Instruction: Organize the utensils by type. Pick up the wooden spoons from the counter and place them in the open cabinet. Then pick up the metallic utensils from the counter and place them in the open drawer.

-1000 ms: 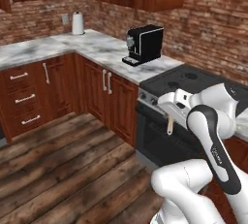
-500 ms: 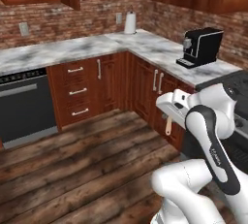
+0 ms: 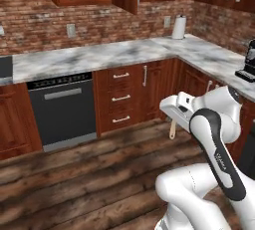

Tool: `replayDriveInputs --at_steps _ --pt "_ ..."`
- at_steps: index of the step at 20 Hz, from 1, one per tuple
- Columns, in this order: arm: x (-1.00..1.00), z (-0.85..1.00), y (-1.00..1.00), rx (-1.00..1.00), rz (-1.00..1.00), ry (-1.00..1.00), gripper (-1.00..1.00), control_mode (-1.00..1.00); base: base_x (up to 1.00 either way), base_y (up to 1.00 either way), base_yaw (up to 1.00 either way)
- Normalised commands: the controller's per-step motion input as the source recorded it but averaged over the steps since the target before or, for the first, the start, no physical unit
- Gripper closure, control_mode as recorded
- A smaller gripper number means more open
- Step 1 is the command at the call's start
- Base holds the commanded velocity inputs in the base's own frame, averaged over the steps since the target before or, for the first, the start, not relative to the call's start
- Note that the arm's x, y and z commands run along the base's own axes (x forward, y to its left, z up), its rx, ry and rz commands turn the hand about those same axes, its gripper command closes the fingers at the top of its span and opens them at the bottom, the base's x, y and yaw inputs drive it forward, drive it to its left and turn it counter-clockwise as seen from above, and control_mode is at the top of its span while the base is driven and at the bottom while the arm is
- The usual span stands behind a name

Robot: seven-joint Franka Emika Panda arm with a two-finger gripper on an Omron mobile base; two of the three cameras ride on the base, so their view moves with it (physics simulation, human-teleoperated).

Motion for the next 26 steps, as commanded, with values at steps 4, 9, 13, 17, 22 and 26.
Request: replayDriveInputs --at_steps 4,9,13,17,22,26 --pt "0.0 0.0 0.0 0.0 0.0 0.0 1.0 1.0 0.78 0.47 0.21" --pt "0.0 0.0 0.0 0.0 0.0 0.0 1.0 1.0 0.91 0.36 0.16" --pt "0.0 0.0 0.0 0.0 0.0 0.0 1.0 1.0 0.96 0.24 0.11" --pt "0.0 0.0 0.0 0.0 0.0 0.0 1.0 1.0 0.89 0.16 0.07" --pt "0.0 0.0 0.0 0.0 0.0 0.0 1.0 1.0 0.75 0.02 0.0" --pt "0.0 0.0 0.0 0.0 0.0 0.0 1.0 1.0 0.69 0.03 0.0"
